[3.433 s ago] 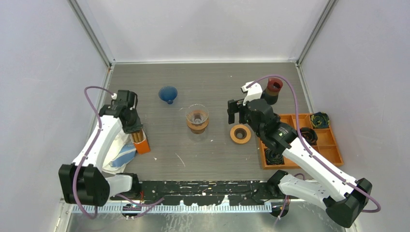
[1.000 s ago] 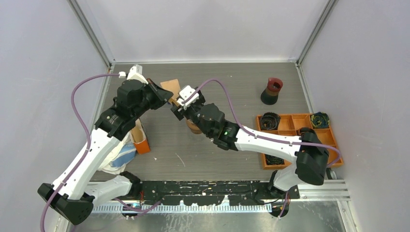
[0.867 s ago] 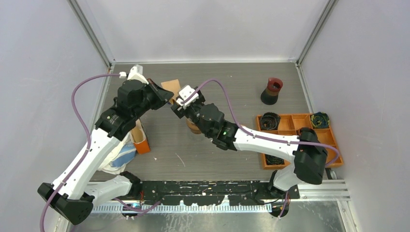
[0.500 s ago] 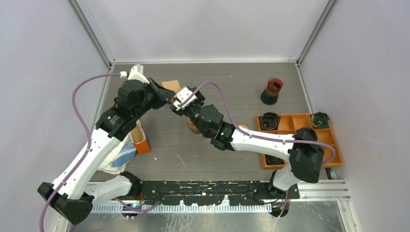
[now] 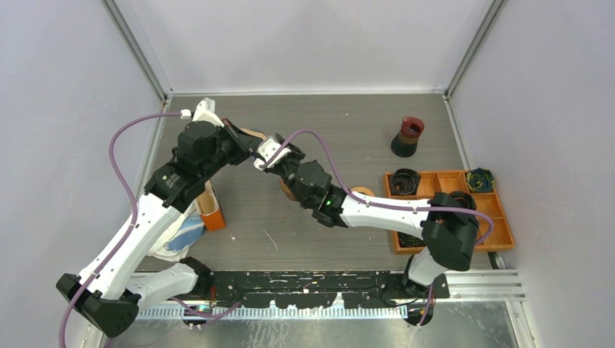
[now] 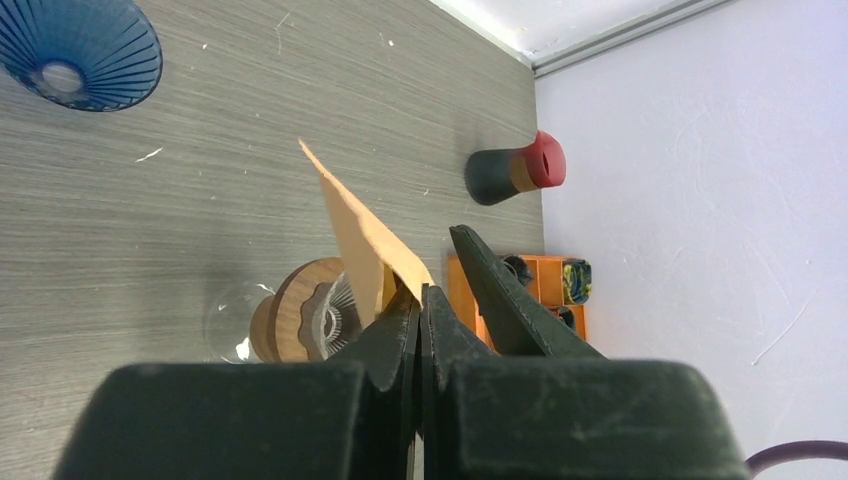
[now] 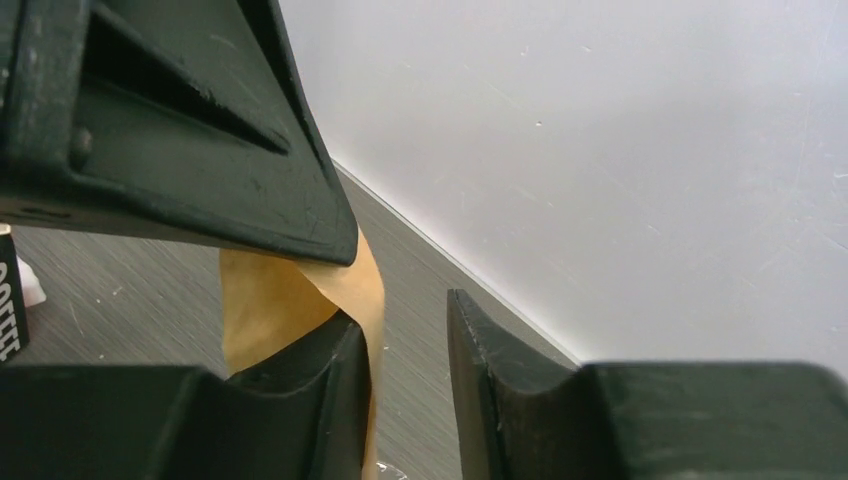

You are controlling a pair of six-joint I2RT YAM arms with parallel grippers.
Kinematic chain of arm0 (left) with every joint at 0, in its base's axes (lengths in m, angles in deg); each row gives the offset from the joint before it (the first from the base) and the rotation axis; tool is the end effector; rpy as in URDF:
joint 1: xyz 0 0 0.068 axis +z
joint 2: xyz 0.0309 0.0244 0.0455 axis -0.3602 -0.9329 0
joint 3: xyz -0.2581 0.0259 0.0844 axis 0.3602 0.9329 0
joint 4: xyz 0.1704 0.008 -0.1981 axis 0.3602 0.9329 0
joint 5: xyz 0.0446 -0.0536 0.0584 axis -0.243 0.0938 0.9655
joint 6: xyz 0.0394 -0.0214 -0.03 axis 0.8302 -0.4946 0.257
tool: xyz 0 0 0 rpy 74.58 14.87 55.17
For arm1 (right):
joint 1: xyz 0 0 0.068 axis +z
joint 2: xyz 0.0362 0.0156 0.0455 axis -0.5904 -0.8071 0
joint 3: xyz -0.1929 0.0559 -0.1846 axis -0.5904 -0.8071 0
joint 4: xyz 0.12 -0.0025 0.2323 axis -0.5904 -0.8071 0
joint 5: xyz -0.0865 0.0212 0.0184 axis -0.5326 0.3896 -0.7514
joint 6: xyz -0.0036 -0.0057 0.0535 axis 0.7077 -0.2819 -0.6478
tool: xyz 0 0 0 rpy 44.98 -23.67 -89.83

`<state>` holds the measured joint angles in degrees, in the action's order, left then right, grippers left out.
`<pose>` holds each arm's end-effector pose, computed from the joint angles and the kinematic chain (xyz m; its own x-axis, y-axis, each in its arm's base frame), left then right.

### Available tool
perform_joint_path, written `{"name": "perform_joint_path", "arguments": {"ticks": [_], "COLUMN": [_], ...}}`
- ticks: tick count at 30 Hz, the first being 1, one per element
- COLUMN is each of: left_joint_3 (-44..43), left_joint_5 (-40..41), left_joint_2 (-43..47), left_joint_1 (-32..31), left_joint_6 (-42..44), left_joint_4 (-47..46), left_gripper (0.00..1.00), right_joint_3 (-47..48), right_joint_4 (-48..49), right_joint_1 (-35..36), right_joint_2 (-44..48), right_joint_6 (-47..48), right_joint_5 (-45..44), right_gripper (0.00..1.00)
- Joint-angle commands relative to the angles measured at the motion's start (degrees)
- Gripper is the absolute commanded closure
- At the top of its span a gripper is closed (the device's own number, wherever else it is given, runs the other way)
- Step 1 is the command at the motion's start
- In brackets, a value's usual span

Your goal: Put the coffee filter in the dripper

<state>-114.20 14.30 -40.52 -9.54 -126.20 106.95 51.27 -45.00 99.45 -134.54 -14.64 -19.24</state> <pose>0.1932 -0.1109 0.4001 -0.5116 -0.6350 -0.5788 0.0390 0.6558 -0.7539 0.1806 0.3189 0.3260 0.3751 -0.3313 -0.8658 -0.4093 0.7788 -0.4754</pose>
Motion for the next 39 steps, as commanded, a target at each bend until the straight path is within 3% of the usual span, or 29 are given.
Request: {"name": "perform_joint_path", "arguments": {"ticks": [1,6,11,19,27,33,39], "left_joint_3": [0.3,0.3,-0.8,-1.7,1.4,1.0,1.2], "left_joint_5": [-0.2,0.7,1.2,0.4,0.8,-1.5,-3.8], "left_joint_2": [1.5,3.1,5.1,8.6,12.1,9.2,5.7], "left_joint_1": [-0.3,-0.3,-0.2,-0.3,-0.3,-0.3,-0.3], "left_joint_6": [-0.6,0.5,2.6,5.2,3.7,2.9,1.9], "left_joint_4": [-4.2,-3.9,-2.8,-1.8,-0.9,-1.4,-3.0], "left_gripper": [1.0,0.78,0.53,0.29,0.26,0.26,0.33], "right_joint_3": [0.3,1.3,3.1,8.3,12.9,14.2,15.0], "right_joint_4": [4.7,0.5,-5.1,-14.9,-25.7,-29.9,-32.8], "right_joint_1": [0.3,0.3,0.2,0.3,0.3,0.3,0.3], "right_joint_2": [1.5,3.1,4.5,5.6,6.1,6.5,7.2], "right_joint_6": [1.1,-0.1,-2.3,-6.5,-12.4,-16.2,-20.2], "right_joint_5": [-0.2,0.5,0.2,-2.7,-7.2,-9.3,-9.5], "right_gripper": [0.69,0.97,0.99,0.99,0.99,0.99,0.99]}}
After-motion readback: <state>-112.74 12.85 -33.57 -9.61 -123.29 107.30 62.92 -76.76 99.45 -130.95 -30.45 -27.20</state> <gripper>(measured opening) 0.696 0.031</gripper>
